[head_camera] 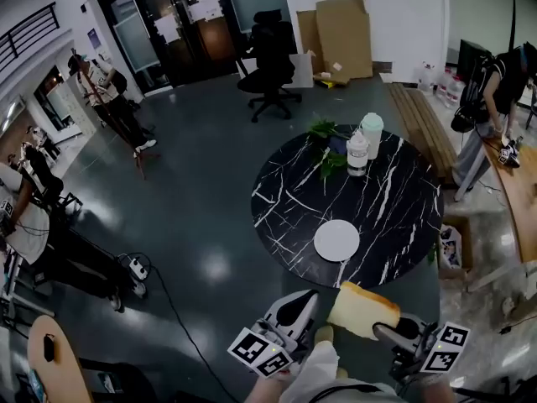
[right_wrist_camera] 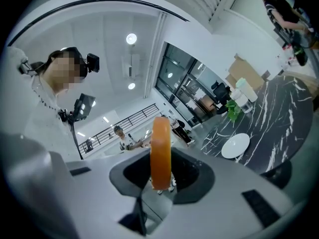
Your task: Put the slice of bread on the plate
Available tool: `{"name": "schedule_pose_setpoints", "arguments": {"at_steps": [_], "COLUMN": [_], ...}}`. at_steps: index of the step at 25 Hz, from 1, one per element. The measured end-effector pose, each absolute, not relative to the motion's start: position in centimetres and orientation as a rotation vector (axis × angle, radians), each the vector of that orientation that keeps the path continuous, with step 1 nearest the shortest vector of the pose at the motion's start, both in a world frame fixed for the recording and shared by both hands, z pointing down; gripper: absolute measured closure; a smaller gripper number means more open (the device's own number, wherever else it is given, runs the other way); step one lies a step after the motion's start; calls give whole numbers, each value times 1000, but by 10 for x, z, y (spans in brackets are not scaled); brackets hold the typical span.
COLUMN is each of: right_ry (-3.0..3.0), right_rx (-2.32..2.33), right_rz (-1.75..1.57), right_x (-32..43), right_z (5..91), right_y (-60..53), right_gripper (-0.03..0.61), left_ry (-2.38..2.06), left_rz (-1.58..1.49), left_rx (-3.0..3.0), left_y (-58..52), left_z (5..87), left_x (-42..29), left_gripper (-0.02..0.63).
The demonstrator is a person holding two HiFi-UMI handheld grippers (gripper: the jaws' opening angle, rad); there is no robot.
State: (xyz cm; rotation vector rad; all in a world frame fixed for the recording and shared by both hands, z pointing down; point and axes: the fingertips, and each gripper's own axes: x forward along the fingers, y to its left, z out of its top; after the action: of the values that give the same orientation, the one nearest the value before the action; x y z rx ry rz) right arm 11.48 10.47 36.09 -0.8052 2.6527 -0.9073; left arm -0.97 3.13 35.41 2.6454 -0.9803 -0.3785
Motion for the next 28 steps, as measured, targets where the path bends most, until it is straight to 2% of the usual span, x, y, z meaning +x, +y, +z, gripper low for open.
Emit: {"name": "schedule_pose_setpoints", "arguments": {"at_steps": [28], "right_ry": [2605], "right_rx": [-937], "right_rz": [-1228], "right_x": [97], "right_z": [441], "right_y": [-64], "right_gripper": [485], "left_ry": [-984], "left_rz": [-269], "left_rx": [2511], "left_y": [-139], "left_z": [435], "left_x": [-19], "left_gripper": [606]}}
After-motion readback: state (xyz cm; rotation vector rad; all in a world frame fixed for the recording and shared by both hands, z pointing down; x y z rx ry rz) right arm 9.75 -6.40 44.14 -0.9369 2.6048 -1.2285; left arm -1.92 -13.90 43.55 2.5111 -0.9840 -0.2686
